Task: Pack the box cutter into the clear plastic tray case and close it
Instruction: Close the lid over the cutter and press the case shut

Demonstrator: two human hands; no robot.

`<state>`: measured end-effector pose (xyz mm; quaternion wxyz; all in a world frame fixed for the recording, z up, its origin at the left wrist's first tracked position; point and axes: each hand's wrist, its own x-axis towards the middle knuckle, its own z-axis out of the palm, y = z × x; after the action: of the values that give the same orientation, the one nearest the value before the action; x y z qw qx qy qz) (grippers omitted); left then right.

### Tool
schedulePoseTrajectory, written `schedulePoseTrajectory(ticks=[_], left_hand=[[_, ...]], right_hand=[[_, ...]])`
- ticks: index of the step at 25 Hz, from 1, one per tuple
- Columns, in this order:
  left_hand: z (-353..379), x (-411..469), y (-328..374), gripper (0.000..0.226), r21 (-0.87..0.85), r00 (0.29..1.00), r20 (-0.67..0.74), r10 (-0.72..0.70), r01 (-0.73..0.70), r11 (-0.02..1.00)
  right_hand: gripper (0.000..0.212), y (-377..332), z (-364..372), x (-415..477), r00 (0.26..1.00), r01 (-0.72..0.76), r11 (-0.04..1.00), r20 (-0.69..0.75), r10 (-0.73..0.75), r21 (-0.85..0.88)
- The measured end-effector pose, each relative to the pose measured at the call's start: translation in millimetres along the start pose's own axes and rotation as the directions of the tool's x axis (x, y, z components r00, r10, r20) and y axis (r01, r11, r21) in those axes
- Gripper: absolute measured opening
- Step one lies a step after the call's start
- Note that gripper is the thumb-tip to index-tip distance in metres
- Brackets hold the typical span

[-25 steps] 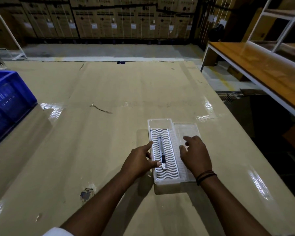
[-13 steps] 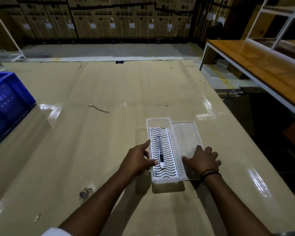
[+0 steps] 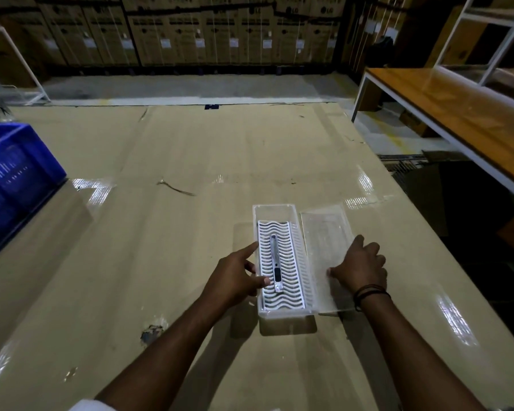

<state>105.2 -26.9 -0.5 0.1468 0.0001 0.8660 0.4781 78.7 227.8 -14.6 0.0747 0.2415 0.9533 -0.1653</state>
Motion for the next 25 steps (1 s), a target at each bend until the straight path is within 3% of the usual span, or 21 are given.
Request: schedulePoseTrajectory(ticks=[3,4,8,11,18,25], left_hand=[[1.3,1.4,-0.8,0.090,-0.025,1.000,-0.009,-0.006,0.006,1.000],[1.6,1.2,-0.8,0.090,-0.031,1.000,-0.010,-0.009,0.008,0.999],[2.4,-0.1,-2.0,0.091,-0.070,1.000,-0.011,-0.023,0.022,0.997],[2.2,-0.7,-2.0,0.092,-0.077,1.000,-0.013,-0.019,0.018,0.997],[3.2,1.6,-5.8,0.092,-0.051,1.000,-0.017,-0.026,0.025,0.998],[8.0,-4.9,-23.2,0.071,-0.222,0.994,-0.111,-0.013,-0.012,0.975]], right_hand=[[0.049,-10.5,-13.3,-0.7,0.993,0.108,0.985,-0.062,-0.100,0.137],[0.043,-15.7,-17.9,-2.5,0.988,0.151,0.972,-0.069,-0.140,0.181],[0.059,-43.2,-29.9,-22.6,0.954,0.297,0.922,-0.113,-0.277,0.249],[0.045,-67.4,-31.0,-44.4,0.922,0.384,0.904,-0.138,-0.363,0.189],[0.027,-108.8,-12.3,-69.8,0.891,0.454,0.887,-0.043,-0.452,0.086],[0.045,-115.8,17.3,-81.6,0.880,0.471,0.881,0.043,-0.473,0.049]])
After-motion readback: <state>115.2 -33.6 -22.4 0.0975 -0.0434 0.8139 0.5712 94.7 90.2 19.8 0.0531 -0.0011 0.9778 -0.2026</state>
